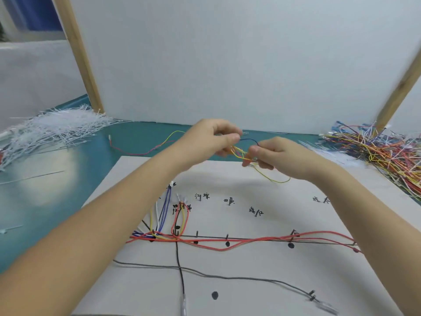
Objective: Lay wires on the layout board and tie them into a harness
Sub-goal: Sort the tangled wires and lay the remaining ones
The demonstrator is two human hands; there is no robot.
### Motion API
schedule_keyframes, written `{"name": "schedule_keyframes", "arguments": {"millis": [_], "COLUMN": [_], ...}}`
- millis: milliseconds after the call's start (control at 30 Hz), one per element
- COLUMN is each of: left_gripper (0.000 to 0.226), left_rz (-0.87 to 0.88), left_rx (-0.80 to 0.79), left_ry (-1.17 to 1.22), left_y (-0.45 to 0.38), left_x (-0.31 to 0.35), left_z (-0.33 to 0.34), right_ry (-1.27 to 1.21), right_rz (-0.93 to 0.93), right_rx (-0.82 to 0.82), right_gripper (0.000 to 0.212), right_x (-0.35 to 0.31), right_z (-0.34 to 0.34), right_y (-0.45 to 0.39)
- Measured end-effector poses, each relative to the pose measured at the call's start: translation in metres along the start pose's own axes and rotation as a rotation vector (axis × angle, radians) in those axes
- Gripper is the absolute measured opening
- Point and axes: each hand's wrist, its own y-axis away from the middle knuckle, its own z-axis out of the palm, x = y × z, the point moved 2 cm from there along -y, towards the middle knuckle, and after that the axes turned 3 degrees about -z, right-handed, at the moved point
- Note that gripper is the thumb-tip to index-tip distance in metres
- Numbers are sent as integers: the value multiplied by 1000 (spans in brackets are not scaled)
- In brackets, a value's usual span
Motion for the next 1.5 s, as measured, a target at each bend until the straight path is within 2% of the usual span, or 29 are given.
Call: {"name": "schedule_keyframes", "arguments": {"millis": [67,133,233,300,433,500,567,700,833,933,1100,1200,1333,1433,1500], "left_gripper": [7,9,15,14,11,14,18,28,21,21,21,20,20,19,20], "left_rz": [0,6,2,-13,-48,-62,-78,-119,-145,-152,-159,-160,-136,-124,-71], "left_rx": [42,88,153,154,147,103,57,-12,-31,-28,-93,-114,-94,-86,-51], "left_ry": [44,122,161,222,415,579,638,508,474,400,307,353,283,204,72], "left_y": [3,2,-6,-13,-28,-34,-37,-40,-40,-40,-40,-39,-39,-39,-39], "left_x": [-4,-6,-6,-5,-11,-14,-16,-23,-23,-24,-25,-25,-26,-25,-21], "left_z": [-1,-5,-8,-6,-5,-3,-3,-5,-8,-13,-15,-12,-10,-5,-5], "right_ry": [-15,-52,-136,-255,-483,-553,-566,-466,-341,-374,-322,-364,-445,-503,-595], "right_rz": [6,-5,-67,-88,0,31,44,87,99,87,88,79,89,120,150], "right_rx": [-8,7,28,41,192,218,229,213,136,131,64,35,2,-9,-46], "right_gripper": [32,24,28,12,6,11,15,13,14,6,12,7,6,11,12], "right_x": [-2,-4,-13,-21,-21,-16,-10,0,3,2,-1,0,5,8,11], "right_z": [0,-3,-12,-13,-10,-7,-6,-3,4,4,2,2,4,6,7], "right_y": [-2,-4,-13,-21,-37,-42,-46,-50,-52,-55,-57,-55,-55,-57,-56]}}
